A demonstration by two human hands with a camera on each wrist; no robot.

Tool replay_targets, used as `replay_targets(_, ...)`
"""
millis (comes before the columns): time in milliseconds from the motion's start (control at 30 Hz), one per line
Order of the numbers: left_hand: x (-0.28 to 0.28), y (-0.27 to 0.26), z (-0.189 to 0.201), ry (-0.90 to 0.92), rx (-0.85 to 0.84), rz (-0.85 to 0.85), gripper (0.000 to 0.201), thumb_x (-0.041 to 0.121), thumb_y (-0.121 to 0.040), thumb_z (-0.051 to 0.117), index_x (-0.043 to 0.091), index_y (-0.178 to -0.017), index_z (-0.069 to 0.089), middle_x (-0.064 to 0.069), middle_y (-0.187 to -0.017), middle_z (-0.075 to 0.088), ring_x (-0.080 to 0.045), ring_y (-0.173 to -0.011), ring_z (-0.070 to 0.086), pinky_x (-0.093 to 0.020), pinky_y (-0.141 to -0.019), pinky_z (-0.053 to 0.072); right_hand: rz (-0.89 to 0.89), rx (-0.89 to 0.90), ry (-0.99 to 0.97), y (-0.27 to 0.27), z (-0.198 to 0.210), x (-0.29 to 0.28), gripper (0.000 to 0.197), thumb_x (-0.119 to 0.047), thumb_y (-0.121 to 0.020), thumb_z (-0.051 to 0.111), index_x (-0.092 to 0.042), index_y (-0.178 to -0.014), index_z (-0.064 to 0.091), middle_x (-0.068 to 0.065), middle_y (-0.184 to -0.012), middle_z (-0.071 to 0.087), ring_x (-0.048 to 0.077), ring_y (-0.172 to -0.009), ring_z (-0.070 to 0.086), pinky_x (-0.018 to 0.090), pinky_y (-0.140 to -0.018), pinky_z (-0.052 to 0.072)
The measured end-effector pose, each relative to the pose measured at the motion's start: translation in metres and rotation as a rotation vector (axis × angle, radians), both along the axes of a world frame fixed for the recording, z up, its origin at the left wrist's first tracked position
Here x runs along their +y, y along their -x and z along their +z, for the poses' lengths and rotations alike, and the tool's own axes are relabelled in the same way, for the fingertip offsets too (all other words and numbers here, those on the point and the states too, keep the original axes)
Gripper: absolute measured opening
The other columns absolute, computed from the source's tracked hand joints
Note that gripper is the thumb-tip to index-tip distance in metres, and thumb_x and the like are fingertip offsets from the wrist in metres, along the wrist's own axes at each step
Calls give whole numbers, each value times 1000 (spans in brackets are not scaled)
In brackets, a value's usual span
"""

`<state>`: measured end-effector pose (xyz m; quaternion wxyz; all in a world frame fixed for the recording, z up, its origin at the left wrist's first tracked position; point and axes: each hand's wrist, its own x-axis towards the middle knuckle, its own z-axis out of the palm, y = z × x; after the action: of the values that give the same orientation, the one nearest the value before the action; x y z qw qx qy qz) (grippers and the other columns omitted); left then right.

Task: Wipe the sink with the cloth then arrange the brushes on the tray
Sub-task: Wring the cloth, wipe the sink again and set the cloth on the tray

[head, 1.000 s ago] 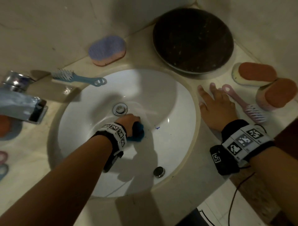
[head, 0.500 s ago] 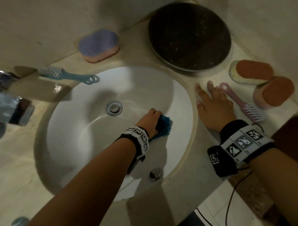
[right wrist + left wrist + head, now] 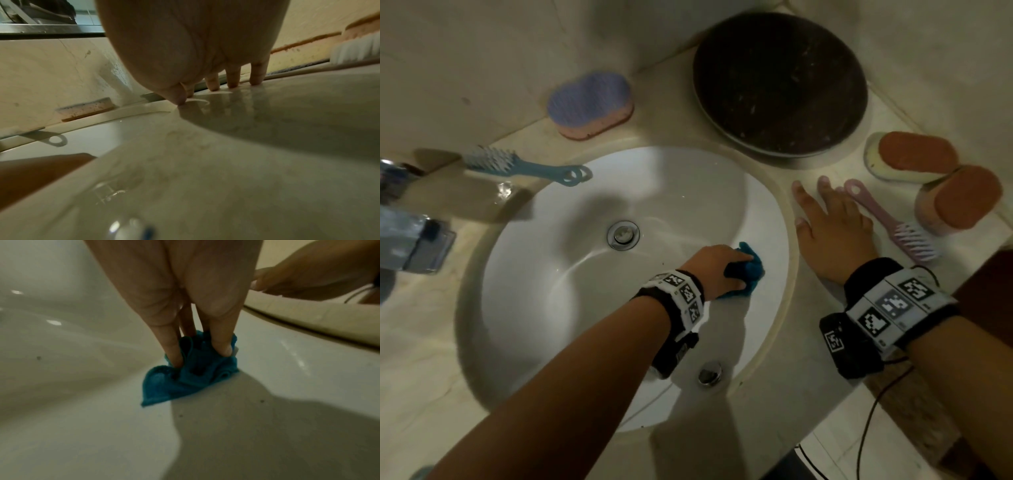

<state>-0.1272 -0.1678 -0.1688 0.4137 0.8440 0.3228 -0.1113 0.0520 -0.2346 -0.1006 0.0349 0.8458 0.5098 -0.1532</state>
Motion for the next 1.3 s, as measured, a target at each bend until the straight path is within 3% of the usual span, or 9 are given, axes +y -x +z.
replay_targets(100, -11, -5, 0, 14, -42, 33, 51, 26, -87, 65, 20, -135, 49, -7, -139, 49, -23, -129, 43, -24, -106, 28, 6, -4, -10, 0, -1, 0, 58, -33, -98, 33, -38, -148, 6, 2, -159, 1, 28, -146, 6, 52, -115, 13)
replay_targets(233, -19, 4, -4, 62, -105, 44, 32, 7, -78, 70, 6, -109, 66, -9, -130, 52, -26, -121, 48, -20, -98, 32, 11, -21, -13, 0, -1, 1, 58, -32, -98, 33, -37, -149, 6, 3, -160, 1, 29, -146, 6, 52, -114, 13)
replay_targets(400, -3, 20, -3, -1, 21, -50, 21, -3, -76, 63, 4, -94, 68, -10, -119, 57, -27, -111, 54, -28, -94, 42, -10, -5, -26, 1, -2, 1, 59, -31, -97, 35, -39, -148, 6, 2, -160, 2, 28, -146, 5, 51, -115, 12)
replay_targets(600, 49, 67, -4, -208, 79, 295, 19, 9, -78, 67, 12, -96, 69, -8, -112, 63, -26, -102, 60, -23, -85, 41, -2, 1, -24, 1, 0, 0, 58, -31, -98, 34, -37, -148, 7, 4, -160, 2, 30, -146, 7, 52, -115, 14)
replay_targets(700, 56, 79, -12, -151, 294, 216, 30, 11, -84, 62, 13, -113, 65, -9, -123, 60, -29, -110, 58, -31, -98, 45, 5, -13, -25, 1, 0, -1, 58, -31, -98, 34, -37, -149, 7, 5, -160, 2, 31, -145, 7, 51, -115, 14)
replay_targets(800, 38, 81, -14, -54, 248, 234, 48, 8, -86, 60, 14, -132, 51, -10, -139, 43, -29, -127, 44, -28, -107, 32, 6, -16, -19, 1, 0, 0, 59, -31, -98, 35, -37, -149, 7, 5, -159, 3, 31, -145, 8, 52, -114, 14)
replay_targets(900, 12, 64, -8, 11, 149, 147, 52, 17, -83, 66, 20, -133, 50, -8, -139, 38, -29, -126, 43, -25, -108, 31, 7, -23, -22, 1, -1, -1, 58, -31, -97, 35, -36, -149, 8, 5, -159, 4, 31, -145, 8, 52, -114, 14)
replay_targets(1067, -5, 35, -4, 84, 141, 17, 72, 10, -75, 74, 20, -139, 43, -9, -142, 28, -29, -128, 39, -27, -108, 32, -8, -3, -23, 1, 1, 0, 58, -31, -97, 35, -37, -148, 8, 4, -159, 3, 30, -146, 7, 51, -114, 13)
replay_targets(1300, -17, 8, 4, 51, 10, -11, 59, 19, -76, 74, 15, -129, 52, -10, -131, 46, -27, -119, 47, -29, -100, 36, -9, 1, 6, 0, 3, 1, 57, -32, -98, 33, -38, -148, 5, 3, -160, 1, 29, -146, 5, 51, -115, 11)
